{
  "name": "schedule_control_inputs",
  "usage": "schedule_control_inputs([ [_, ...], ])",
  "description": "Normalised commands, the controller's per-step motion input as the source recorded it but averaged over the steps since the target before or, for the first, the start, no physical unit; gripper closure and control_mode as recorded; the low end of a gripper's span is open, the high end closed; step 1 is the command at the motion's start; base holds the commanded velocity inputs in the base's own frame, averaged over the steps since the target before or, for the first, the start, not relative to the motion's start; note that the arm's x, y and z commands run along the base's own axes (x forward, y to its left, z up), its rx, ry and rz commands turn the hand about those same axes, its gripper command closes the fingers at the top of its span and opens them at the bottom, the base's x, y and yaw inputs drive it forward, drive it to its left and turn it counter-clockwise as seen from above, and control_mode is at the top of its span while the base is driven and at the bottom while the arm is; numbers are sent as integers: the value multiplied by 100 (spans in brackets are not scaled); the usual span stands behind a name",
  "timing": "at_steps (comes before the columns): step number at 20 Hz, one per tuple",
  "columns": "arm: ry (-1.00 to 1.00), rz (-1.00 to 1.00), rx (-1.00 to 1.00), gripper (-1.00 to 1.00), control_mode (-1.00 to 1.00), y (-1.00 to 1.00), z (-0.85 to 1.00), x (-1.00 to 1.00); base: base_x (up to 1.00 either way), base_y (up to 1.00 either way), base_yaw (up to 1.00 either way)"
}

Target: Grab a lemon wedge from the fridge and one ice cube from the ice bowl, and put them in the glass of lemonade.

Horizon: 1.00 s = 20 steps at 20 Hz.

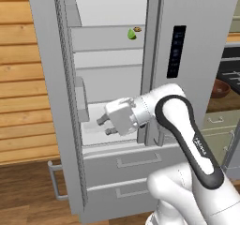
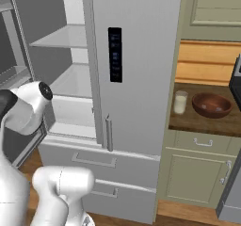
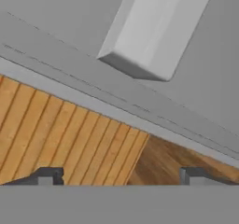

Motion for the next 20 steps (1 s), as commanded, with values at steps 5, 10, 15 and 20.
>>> schedule_control_inputs([
  [5, -13, -17, -10, -100, -100, -100, 5, -47, 0, 0, 0],
  [10, -17, -20, -31, -100, -100, -100, -2, -38, 0, 0, 0],
  [15, -15, -23, -45, -100, -100, -100, -20, -23, 0, 0, 0],
  [20, -9, -30, -46, -100, -100, -100, -72, -5, 0, 0, 0],
])
